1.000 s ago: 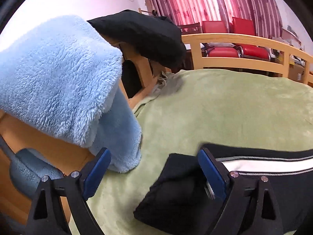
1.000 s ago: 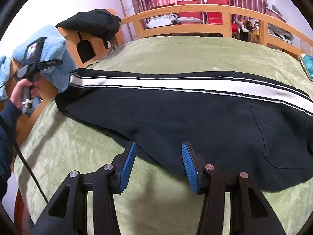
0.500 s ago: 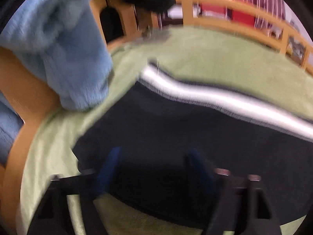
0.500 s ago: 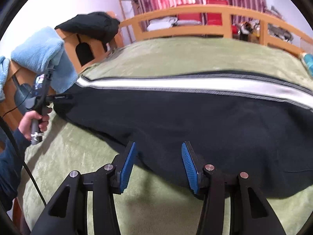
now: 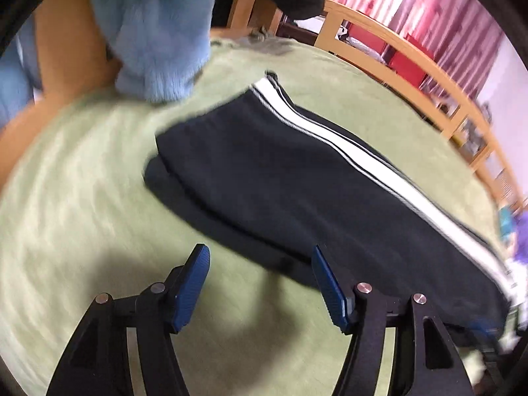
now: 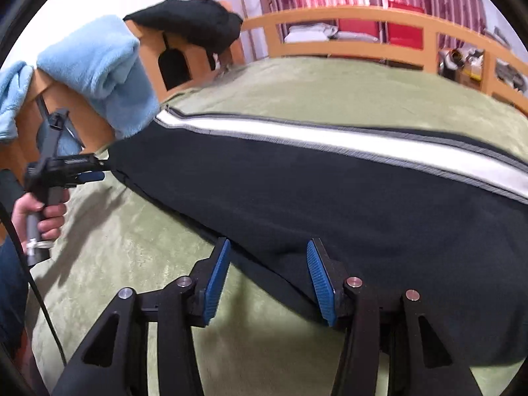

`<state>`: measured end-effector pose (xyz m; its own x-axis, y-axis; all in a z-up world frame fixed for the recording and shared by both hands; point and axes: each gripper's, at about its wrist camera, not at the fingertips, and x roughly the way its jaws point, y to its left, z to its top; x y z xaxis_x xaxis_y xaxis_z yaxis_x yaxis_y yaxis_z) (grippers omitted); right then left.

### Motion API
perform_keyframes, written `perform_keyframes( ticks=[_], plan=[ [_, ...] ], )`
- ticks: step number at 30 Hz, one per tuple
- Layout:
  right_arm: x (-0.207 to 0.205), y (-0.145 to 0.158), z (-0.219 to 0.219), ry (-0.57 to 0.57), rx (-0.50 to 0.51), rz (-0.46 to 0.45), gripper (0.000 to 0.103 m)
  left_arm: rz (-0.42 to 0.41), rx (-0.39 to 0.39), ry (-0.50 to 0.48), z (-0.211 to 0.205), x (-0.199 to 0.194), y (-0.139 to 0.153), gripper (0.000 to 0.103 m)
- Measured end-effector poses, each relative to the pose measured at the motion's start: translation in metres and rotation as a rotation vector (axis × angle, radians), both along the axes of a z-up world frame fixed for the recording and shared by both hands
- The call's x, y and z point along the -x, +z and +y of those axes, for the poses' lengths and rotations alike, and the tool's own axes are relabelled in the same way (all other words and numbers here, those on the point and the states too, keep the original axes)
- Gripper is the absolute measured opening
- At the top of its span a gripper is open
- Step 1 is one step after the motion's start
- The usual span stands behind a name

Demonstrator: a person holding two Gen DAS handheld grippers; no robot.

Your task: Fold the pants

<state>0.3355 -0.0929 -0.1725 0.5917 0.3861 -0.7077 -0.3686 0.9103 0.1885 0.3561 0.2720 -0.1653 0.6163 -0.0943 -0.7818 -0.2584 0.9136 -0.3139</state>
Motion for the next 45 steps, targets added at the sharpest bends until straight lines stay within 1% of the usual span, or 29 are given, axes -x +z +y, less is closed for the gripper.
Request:
perform_keyframes(
  ticks=[1, 2, 3, 4, 5, 8, 10, 11, 13, 14, 15, 17, 18, 19, 22, 23, 24, 26, 28, 29, 32, 35, 36, 37, 39, 40, 42, 44, 45],
  plan=[
    [-0.002, -0.007, 0.005, 0.000, 0.020, 0.004, 0.045, -0.009, 0.048, -0.004, 0.001, 0.002, -0.003, 0.062],
    [-0.003, -0.012, 0.008, 0.004, 0.036, 0.003, 0.041, -0.017, 0.069, -0.011, -0.001, 0.000, -0.006, 0.062],
    [-0.003, -0.015, 0.010, 0.013, 0.043, 0.003, 0.031, -0.027, 0.086, -0.021, -0.003, -0.002, -0.007, 0.062],
    [-0.002, -0.019, 0.014, 0.032, 0.046, 0.008, 0.017, -0.035, 0.086, -0.031, -0.006, -0.006, -0.008, 0.062],
    [-0.003, -0.021, 0.016, 0.044, 0.051, 0.018, 0.012, -0.043, 0.079, -0.031, -0.008, -0.009, -0.008, 0.062],
    [-0.004, -0.024, 0.016, 0.037, 0.056, 0.031, 0.007, -0.063, 0.052, 0.015, -0.010, -0.020, -0.007, 0.062],
    [-0.002, -0.023, 0.014, 0.031, 0.035, 0.030, 0.005, -0.070, 0.082, 0.059, -0.003, -0.029, -0.013, 0.060],
    [0.000, -0.023, 0.014, 0.027, 0.029, 0.026, 0.005, -0.060, 0.092, 0.074, 0.000, -0.033, -0.017, 0.060],
    [0.004, -0.022, 0.015, 0.021, 0.035, 0.022, 0.005, 0.012, 0.113, 0.102, 0.002, -0.044, -0.029, 0.057],
    [0.006, -0.022, 0.015, 0.020, 0.039, 0.016, 0.005, 0.004, 0.138, 0.113, 0.003, -0.045, -0.033, 0.057],
    [0.008, -0.020, 0.017, 0.018, 0.044, 0.007, 0.004, 0.003, 0.136, 0.127, 0.002, -0.045, -0.034, 0.054],
    [0.011, -0.015, 0.017, 0.017, 0.043, -0.009, 0.004, -0.001, 0.111, 0.135, -0.001, -0.045, -0.031, 0.033],
    [0.012, -0.013, 0.017, 0.016, 0.046, -0.017, 0.004, -0.005, 0.096, 0.138, 0.000, -0.044, -0.028, 0.014],
    [0.013, -0.009, 0.017, 0.016, 0.045, -0.024, 0.004, -0.011, 0.107, 0.136, 0.003, -0.043, -0.026, 0.009],
    [0.016, 0.001, 0.017, 0.024, 0.046, -0.043, 0.004, -0.060, 0.239, 0.163, 0.024, -0.026, -0.016, 0.008],
    [0.017, 0.004, 0.018, 0.027, 0.047, -0.052, 0.004, -0.074, 0.267, 0.164, 0.028, -0.020, -0.012, 0.008],
    [0.019, 0.007, 0.018, 0.029, 0.046, -0.057, 0.004, -0.086, 0.269, 0.157, 0.028, -0.016, -0.008, 0.008],
    [0.021, 0.010, 0.018, 0.036, 0.045, -0.055, 0.004, -0.095, 0.222, 0.153, 0.025, -0.008, -0.003, 0.008],
    [0.021, 0.005, 0.017, 0.038, 0.042, -0.044, 0.004, -0.063, 0.171, 0.156, 0.020, -0.014, -0.010, 0.009],
    [0.019, -0.002, 0.018, 0.041, 0.048, -0.025, 0.004, -0.032, 0.169, 0.172, 0.021, -0.018, -0.019, 0.009],
    [0.014, -0.022, 0.021, 0.041, 0.080, 0.027, 0.004, 0.021, 0.210, 0.205, 0.025, -0.022, -0.045, 0.011],
    [0.014, -0.022, 0.020, 0.058, 0.078, 0.038, 0.010, 0.022, 0.221, 0.226, 0.029, -0.018, -0.042, 0.015],
    [0.016, -0.017, 0.018, 0.069, 0.075, 0.038, 0.010, 0.024, 0.212, 0.230, 0.030, -0.015, -0.039, 0.020],
    [0.020, -0.012, 0.015, 0.070, 0.071, 0.027, 0.011, 0.023, 0.201, 0.233, 0.030, -0.011, -0.034, 0.029],
    [0.031, 0.000, 0.003, 0.052, 0.059, -0.007, 0.015, 0.031, 0.143, 0.242, 0.027, 0.000, -0.025, 0.040],
    [0.036, 0.004, -0.007, 0.034, 0.055, -0.014, 0.019, 0.031, 0.117, 0.229, 0.024, 0.004, -0.022, 0.040],
    [0.044, 0.010, -0.024, 0.004, 0.065, -0.018, 0.021, 0.041, 0.101, 0.184, 0.014, 0.010, -0.018, 0.040],
    [0.052, 0.015, -0.041, -0.037, 0.097, -0.035, 0.025, 0.051, 0.121, 0.125, 0.000, 0.013, -0.019, 0.040],
    [0.058, 0.016, -0.052, -0.050, 0.111, -0.030, 0.033, 0.055, 0.134, 0.101, -0.004, 0.013, -0.019, 0.044]
  ],
)
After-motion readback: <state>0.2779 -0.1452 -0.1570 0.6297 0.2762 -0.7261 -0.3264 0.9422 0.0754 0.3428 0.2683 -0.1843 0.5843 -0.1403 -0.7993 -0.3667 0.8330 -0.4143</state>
